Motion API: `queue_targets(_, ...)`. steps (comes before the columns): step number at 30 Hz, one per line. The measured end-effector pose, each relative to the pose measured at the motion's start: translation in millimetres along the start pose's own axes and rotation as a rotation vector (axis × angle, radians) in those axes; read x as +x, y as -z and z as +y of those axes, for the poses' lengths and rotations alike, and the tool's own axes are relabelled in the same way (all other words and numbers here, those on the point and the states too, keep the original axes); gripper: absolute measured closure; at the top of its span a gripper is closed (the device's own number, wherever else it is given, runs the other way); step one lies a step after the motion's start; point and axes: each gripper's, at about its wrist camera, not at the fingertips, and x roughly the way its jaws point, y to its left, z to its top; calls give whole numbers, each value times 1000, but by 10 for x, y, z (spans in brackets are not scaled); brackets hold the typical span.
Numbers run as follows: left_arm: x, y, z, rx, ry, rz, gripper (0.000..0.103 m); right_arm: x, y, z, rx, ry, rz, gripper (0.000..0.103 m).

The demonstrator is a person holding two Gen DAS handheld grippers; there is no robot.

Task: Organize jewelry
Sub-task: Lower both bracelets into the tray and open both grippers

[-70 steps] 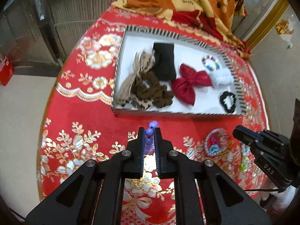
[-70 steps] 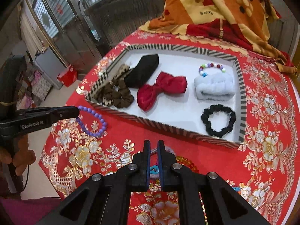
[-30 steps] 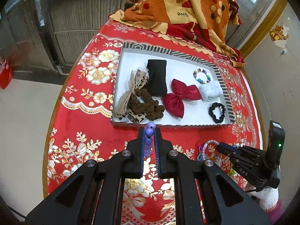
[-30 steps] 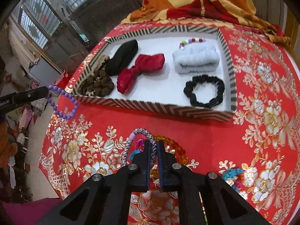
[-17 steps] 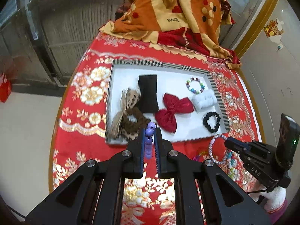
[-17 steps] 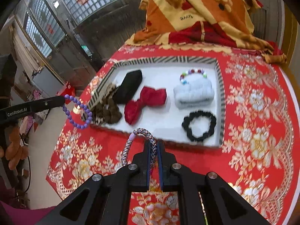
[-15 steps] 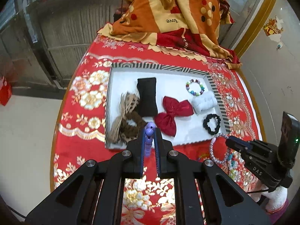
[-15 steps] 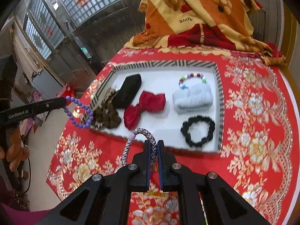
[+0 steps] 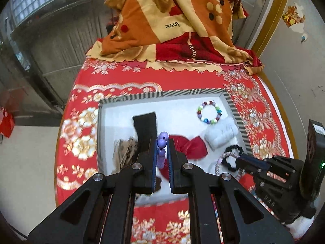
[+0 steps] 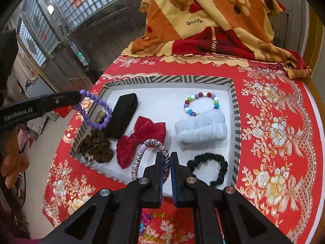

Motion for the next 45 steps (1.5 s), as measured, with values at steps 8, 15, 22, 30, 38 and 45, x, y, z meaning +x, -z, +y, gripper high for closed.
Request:
queue_targets(8,416,-393,-140,15,20,24,95,319,-121,-126,37,-1,33,97)
queue_targets(15,822,-639,-240,-12,92,71,95,557,-63,-81,18,-16,85,97)
queue_targets(22,1152,-606,-103,-78,86,139,95,622,-64,-111,25,-20,93,96)
queue_targets(30,1287,-434,9,-101,54,178,74,510,-54,-119,48,-47,78,65)
queue_targets(38,1023,-277,-19,-105,34,140,52,226,18,-45,44,-25,32,65)
queue_targets(45,675,70,72,-124,-8,114,52,32,141,-6,72,8,5,65)
